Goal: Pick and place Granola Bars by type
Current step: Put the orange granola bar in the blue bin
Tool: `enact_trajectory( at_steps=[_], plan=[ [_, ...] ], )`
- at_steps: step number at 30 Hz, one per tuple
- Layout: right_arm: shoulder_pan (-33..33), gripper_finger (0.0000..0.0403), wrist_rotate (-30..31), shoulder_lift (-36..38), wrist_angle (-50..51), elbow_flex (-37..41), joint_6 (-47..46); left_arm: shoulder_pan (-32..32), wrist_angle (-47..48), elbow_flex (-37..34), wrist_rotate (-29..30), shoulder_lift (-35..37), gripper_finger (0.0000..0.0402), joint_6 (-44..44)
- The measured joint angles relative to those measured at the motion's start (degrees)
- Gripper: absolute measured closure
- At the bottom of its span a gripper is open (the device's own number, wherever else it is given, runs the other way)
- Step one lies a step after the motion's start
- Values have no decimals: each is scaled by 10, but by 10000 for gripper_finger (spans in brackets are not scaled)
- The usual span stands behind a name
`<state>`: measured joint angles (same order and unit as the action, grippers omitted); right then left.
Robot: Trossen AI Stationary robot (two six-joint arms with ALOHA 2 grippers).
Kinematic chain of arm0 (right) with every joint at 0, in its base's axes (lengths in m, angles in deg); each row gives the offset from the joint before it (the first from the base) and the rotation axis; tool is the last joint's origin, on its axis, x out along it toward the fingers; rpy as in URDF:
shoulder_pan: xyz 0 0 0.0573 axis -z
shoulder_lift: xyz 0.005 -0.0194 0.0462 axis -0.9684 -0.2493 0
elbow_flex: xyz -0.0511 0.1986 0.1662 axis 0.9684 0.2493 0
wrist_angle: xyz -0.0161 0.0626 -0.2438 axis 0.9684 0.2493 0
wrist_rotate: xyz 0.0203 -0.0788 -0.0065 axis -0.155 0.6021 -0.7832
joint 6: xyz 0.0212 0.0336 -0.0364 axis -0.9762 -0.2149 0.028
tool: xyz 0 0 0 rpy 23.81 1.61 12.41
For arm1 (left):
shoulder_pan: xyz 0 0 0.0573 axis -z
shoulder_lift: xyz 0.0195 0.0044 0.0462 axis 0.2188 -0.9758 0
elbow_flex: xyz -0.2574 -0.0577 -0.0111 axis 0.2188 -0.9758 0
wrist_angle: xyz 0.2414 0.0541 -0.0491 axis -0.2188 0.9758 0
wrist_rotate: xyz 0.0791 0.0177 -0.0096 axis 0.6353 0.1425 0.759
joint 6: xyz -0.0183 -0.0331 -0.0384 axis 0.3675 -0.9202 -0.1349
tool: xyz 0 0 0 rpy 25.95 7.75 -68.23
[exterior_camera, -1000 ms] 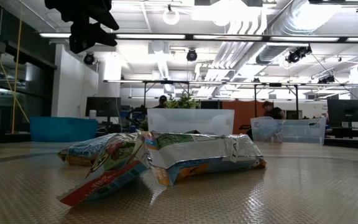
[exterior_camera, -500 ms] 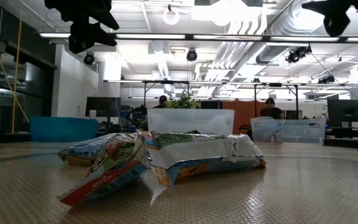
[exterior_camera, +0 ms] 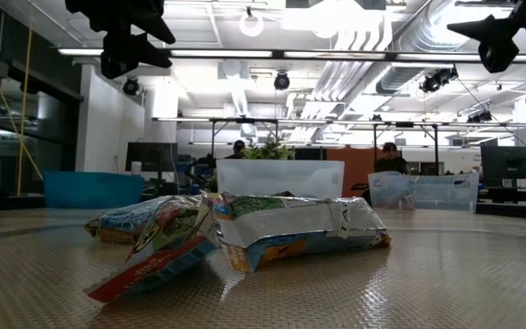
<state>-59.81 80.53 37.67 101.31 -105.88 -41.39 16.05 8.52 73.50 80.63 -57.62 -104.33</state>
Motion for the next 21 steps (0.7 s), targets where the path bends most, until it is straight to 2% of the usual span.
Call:
enact_trajectory(
  at_steps=[8,11,14,21],
  plan=[
    [0,199,-3,11,-6,0,13,0,0,0,10,0,238,3],
    [0,199,-5,10,-42,11,11,0,0,0,11,0,238,4],
    [0,199,-23,10,-129,60,-3,0,-1,0,11,0,238,4],
    [0,199,-38,10,-425,205,-57,0,-1,0,12,0,238,4]
  ],
)
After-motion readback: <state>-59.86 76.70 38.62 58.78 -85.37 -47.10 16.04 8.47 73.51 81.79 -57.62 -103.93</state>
